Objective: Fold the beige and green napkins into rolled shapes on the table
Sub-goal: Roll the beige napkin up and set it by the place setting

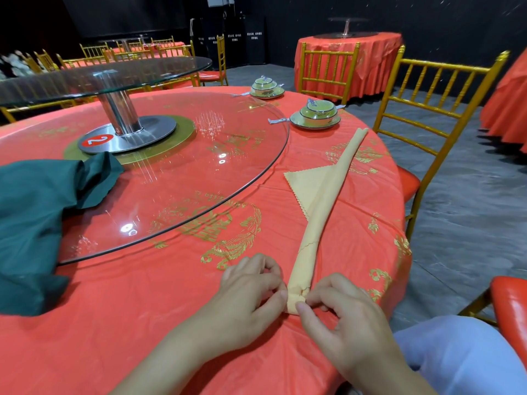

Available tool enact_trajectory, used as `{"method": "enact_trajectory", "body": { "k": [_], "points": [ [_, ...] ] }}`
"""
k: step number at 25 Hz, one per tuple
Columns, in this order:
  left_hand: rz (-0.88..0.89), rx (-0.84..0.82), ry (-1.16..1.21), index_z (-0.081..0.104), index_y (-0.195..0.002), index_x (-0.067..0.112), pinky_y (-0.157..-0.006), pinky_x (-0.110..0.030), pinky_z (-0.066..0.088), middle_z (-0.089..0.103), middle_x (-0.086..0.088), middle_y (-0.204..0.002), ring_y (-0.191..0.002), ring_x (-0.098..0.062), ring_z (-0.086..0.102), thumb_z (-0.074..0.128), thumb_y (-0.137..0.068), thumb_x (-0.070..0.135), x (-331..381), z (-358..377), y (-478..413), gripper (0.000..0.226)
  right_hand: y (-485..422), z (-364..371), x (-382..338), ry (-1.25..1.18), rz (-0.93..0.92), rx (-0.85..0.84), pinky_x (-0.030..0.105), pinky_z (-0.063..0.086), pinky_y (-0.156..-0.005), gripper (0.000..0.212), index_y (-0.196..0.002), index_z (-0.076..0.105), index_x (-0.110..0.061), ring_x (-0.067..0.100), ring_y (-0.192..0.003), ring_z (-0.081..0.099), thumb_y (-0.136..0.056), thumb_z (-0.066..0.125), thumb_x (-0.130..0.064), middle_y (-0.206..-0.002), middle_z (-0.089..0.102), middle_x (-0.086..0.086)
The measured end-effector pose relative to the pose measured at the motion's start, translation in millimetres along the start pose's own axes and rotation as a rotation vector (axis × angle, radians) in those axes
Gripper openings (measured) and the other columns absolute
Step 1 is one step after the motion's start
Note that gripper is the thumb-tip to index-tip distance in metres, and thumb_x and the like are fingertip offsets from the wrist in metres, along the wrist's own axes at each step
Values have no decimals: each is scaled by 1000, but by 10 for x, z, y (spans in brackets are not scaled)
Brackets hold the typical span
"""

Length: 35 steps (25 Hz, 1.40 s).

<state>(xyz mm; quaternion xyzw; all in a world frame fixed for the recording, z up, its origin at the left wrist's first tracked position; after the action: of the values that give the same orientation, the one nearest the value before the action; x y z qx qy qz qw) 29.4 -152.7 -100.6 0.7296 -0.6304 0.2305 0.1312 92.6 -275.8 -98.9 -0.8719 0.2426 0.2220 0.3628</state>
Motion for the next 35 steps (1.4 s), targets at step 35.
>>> {"method": "enact_trajectory", "body": {
  "k": [35],
  "points": [
    [-36, 51, -133, 46, -82, 39, -89, -21, 20, 42, 25, -99, -100, 6, 32, 18, -75, 69, 70, 38, -29, 41, 54, -19, 82, 6, -1, -82, 13, 37, -72, 25, -86, 55, -36, -5, -68, 46, -67, 62, -50, -90, 47, -21]
  ]
}}
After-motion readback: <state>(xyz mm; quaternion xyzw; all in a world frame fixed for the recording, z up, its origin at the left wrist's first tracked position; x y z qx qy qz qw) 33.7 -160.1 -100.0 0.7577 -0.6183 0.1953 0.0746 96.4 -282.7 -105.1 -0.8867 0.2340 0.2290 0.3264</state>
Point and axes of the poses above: each hand's wrist, its own y-axis away from the middle knuckle, its own z-axis out of the palm, x = y × z, the point moved 8 cm from there along -y, towards the middle knuckle
